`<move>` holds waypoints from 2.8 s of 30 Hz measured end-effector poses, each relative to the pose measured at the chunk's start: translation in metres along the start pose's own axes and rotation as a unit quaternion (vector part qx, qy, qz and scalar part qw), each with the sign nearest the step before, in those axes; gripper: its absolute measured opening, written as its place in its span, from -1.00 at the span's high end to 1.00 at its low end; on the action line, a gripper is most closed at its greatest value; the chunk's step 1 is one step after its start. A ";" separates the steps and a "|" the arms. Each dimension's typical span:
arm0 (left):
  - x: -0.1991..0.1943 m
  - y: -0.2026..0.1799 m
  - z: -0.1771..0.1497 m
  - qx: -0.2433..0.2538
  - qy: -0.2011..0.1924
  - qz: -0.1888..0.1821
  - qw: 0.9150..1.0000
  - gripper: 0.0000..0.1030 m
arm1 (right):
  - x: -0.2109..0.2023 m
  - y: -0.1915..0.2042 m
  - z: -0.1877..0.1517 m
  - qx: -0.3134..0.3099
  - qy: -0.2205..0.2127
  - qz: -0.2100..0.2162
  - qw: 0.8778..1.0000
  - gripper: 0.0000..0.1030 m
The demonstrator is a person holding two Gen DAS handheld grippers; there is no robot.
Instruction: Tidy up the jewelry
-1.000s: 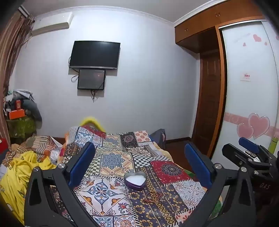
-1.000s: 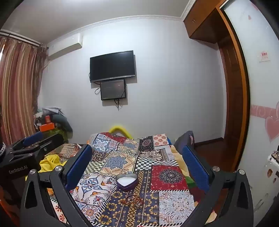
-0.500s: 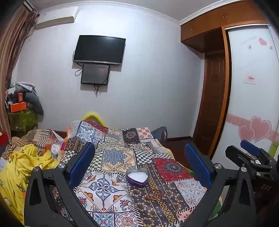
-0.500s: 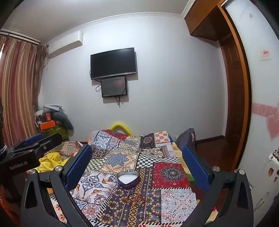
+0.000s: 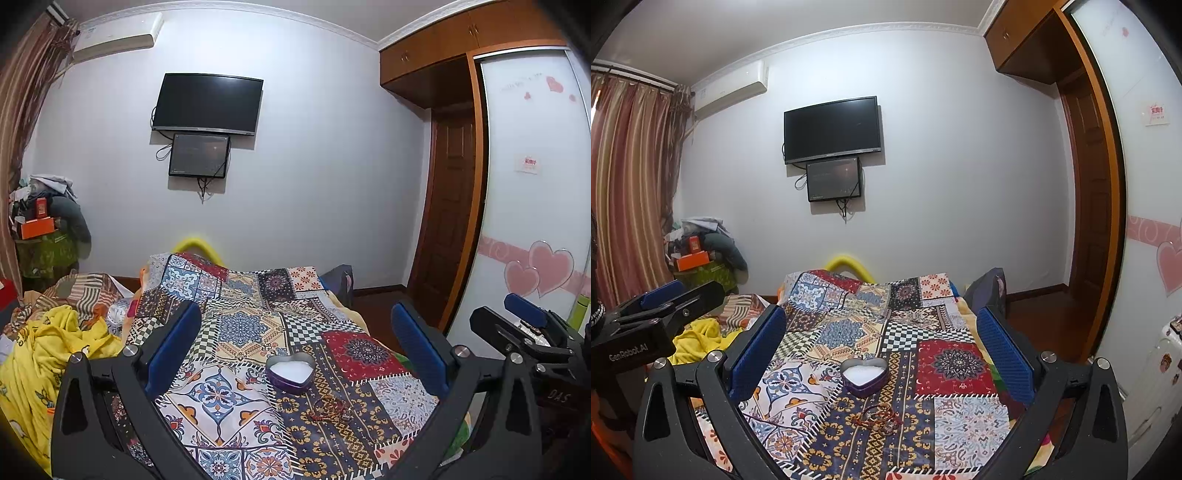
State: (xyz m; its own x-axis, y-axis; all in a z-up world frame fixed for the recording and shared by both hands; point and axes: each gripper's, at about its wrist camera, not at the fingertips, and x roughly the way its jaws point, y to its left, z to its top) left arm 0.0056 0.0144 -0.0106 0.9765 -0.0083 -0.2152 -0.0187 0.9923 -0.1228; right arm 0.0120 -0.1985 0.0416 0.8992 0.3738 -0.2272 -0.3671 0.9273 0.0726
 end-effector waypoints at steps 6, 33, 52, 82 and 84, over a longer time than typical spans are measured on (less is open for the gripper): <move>0.001 -0.002 0.001 0.003 0.001 0.000 1.000 -1.00 | 0.002 0.000 0.000 0.001 0.003 0.002 1.000 -0.99; -0.001 -0.009 0.003 0.011 -0.003 0.002 1.000 -1.00 | 0.001 -0.007 0.001 0.009 0.006 0.001 1.000 -0.99; 0.014 -0.005 -0.003 0.011 0.012 0.002 1.000 -1.00 | 0.010 -0.014 -0.004 0.017 0.020 0.001 1.000 -0.99; 0.190 0.044 -0.147 0.000 0.305 0.020 0.952 -0.30 | 0.141 -0.059 -0.134 0.018 0.279 -0.013 0.960 -0.40; 0.194 0.040 -0.153 0.007 0.314 0.009 0.950 -0.20 | 0.146 -0.057 -0.135 0.022 0.285 0.004 0.958 -0.22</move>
State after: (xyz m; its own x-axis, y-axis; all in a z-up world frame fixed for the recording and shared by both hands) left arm 0.1611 0.0334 -0.2054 0.6563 -0.0595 -0.7522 -0.0260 0.9945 -0.1014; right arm 0.1315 -0.1990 -0.1272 0.6164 0.3210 -0.7191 -0.3515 0.9293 0.1135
